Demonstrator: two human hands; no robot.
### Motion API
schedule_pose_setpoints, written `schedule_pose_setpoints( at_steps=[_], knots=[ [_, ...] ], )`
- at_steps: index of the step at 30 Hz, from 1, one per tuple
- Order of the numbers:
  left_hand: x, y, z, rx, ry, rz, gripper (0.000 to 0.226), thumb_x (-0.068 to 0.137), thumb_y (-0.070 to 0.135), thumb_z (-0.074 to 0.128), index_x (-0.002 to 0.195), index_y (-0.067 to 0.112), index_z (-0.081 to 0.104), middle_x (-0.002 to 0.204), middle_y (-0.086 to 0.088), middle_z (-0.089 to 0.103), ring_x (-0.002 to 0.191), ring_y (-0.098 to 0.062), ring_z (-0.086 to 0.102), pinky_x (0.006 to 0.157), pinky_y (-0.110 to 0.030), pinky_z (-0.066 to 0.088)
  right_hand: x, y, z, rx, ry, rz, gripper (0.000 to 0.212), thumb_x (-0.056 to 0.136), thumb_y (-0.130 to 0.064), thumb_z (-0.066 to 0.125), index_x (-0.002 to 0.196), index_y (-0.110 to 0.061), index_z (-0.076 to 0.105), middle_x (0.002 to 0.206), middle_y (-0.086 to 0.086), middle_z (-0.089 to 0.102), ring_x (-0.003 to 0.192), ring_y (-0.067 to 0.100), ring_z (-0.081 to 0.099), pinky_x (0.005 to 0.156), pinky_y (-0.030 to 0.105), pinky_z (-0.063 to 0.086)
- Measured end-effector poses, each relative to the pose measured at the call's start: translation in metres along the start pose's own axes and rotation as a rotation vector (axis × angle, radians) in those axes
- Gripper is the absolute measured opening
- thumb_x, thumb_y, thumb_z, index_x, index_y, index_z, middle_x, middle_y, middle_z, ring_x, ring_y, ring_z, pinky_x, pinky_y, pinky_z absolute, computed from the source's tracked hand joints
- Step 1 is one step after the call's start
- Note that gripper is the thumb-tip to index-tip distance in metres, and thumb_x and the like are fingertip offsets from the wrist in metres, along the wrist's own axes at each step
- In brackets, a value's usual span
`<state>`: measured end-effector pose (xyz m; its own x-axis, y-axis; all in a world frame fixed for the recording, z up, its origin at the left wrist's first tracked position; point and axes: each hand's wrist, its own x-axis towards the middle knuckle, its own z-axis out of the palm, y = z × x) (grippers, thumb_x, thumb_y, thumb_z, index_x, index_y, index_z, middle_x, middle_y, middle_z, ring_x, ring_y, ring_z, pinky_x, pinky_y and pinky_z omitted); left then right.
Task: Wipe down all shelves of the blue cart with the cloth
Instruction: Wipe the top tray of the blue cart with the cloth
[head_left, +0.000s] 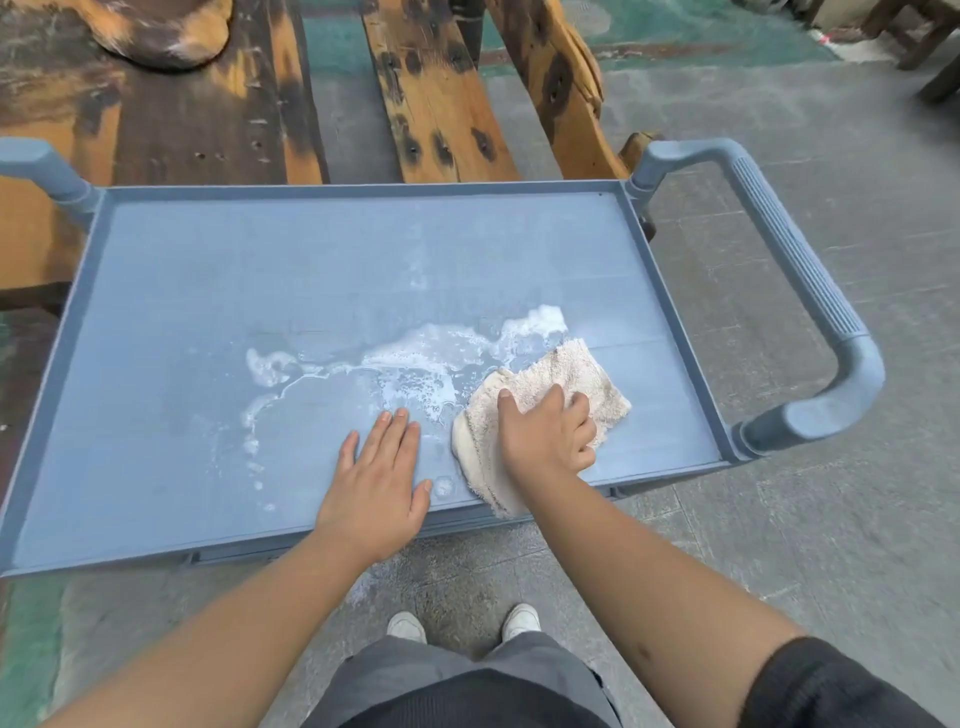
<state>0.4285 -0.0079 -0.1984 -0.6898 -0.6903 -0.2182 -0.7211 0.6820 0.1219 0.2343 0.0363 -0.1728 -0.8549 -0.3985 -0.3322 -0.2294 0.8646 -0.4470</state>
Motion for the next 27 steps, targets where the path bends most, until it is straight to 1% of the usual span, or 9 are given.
schedule_pose_setpoints(
  at_steps=[1, 3, 5, 6, 8, 12, 16, 21, 27],
  knots=[
    [0.001, 0.000, -0.003, -0.007, 0.005, 0.000, 0.075, 0.091, 0.054, 0.017, 0.154, 0.013, 0.012, 0.163, -0.006, 0.005, 0.149, -0.020, -0.001, 0.117, -0.048, 0.003, 0.000, 0.008, -0.008, -0.062, 0.024, -0.106, 0.091, 0.076, -0.077, 0.043, 0.148, -0.025, 0.027, 0.156, 0.004, 0.021, 0.137, 0.027, 0.020, 0.103, 0.051, 0.020],
    [0.004, 0.002, -0.011, -0.002, 0.033, -0.001, 0.077, 0.087, 0.057, 0.026, 0.150, 0.013, 0.024, 0.160, -0.008, 0.022, 0.146, -0.022, 0.016, 0.114, -0.049, 0.013, 0.002, 0.025, -0.021, -0.281, 0.011, -0.324, 0.106, 0.066, -0.089, 0.038, 0.150, -0.027, 0.017, 0.156, 0.004, 0.018, 0.138, 0.028, 0.020, 0.102, 0.053, 0.020],
    [0.014, 0.002, -0.022, -0.004, 0.084, -0.007, 0.078, 0.083, 0.061, 0.030, 0.144, 0.014, 0.034, 0.149, -0.007, 0.038, 0.137, -0.022, 0.031, 0.108, -0.049, 0.021, 0.008, 0.036, -0.024, -0.479, -0.054, -0.473, 0.117, 0.061, -0.096, 0.030, 0.152, -0.031, -0.001, 0.164, 0.003, 0.001, 0.147, 0.030, 0.004, 0.108, 0.059, 0.014],
    [0.020, 0.002, -0.027, -0.011, 0.098, -0.018, 0.077, 0.083, 0.063, 0.030, 0.144, 0.015, 0.033, 0.147, -0.005, 0.039, 0.136, -0.022, 0.031, 0.107, -0.049, 0.021, 0.011, 0.038, -0.021, -0.539, -0.093, -0.509, 0.119, 0.060, -0.099, 0.026, 0.152, -0.031, -0.008, 0.165, 0.003, -0.007, 0.149, 0.031, -0.005, 0.111, 0.061, 0.010],
    [0.031, 0.001, -0.029, -0.008, 0.081, -0.045, 0.078, 0.087, 0.062, 0.030, 0.148, 0.015, 0.024, 0.155, -0.005, 0.027, 0.144, -0.023, 0.017, 0.112, -0.050, 0.014, 0.015, 0.039, -0.014, -0.591, -0.152, -0.494, 0.123, 0.058, -0.102, 0.017, 0.152, -0.031, -0.017, 0.164, 0.005, -0.018, 0.148, 0.032, -0.019, 0.114, 0.063, 0.002],
    [0.037, -0.008, -0.017, -0.017, 0.027, -0.045, 0.079, 0.090, 0.063, 0.017, 0.153, 0.014, 0.011, 0.163, -0.005, 0.005, 0.149, -0.021, -0.003, 0.117, -0.048, 0.001, 0.020, 0.035, -0.002, -0.554, -0.105, -0.400, 0.127, 0.055, -0.104, 0.007, 0.153, -0.027, -0.016, 0.163, 0.007, -0.021, 0.148, 0.032, -0.022, 0.111, 0.062, -0.008],
    [0.039, -0.010, -0.013, -0.025, 0.059, -0.047, 0.079, 0.090, 0.062, 0.022, 0.152, 0.013, 0.020, 0.162, -0.006, 0.013, 0.149, -0.021, 0.003, 0.117, -0.047, 0.005, 0.034, 0.023, 0.001, -0.490, -0.067, -0.336, 0.130, 0.056, -0.103, 0.010, 0.154, -0.021, -0.014, 0.164, 0.008, -0.017, 0.148, 0.030, -0.021, 0.110, 0.062, -0.009],
    [0.039, -0.010, -0.016, 0.011, 0.025, -0.052, 0.079, 0.091, 0.062, 0.024, 0.154, 0.015, 0.017, 0.162, -0.005, 0.011, 0.149, -0.019, -0.001, 0.117, -0.044, 0.000, 0.062, 0.003, -0.001, -0.454, -0.048, -0.294, 0.132, 0.057, -0.102, 0.014, 0.155, -0.016, -0.009, 0.165, 0.008, -0.012, 0.148, 0.029, -0.020, 0.112, 0.061, -0.010],
    [0.039, -0.009, -0.020, -0.011, 0.005, -0.035, 0.076, 0.089, 0.057, 0.038, 0.146, 0.007, 0.039, 0.155, -0.011, 0.033, 0.145, -0.024, 0.020, 0.113, -0.048, 0.015, 0.107, -0.023, -0.002, -0.439, -0.038, -0.301, 0.133, 0.056, -0.101, 0.014, 0.155, -0.014, -0.008, 0.165, 0.007, -0.011, 0.148, 0.028, -0.020, 0.113, 0.060, -0.010]
  ],
)
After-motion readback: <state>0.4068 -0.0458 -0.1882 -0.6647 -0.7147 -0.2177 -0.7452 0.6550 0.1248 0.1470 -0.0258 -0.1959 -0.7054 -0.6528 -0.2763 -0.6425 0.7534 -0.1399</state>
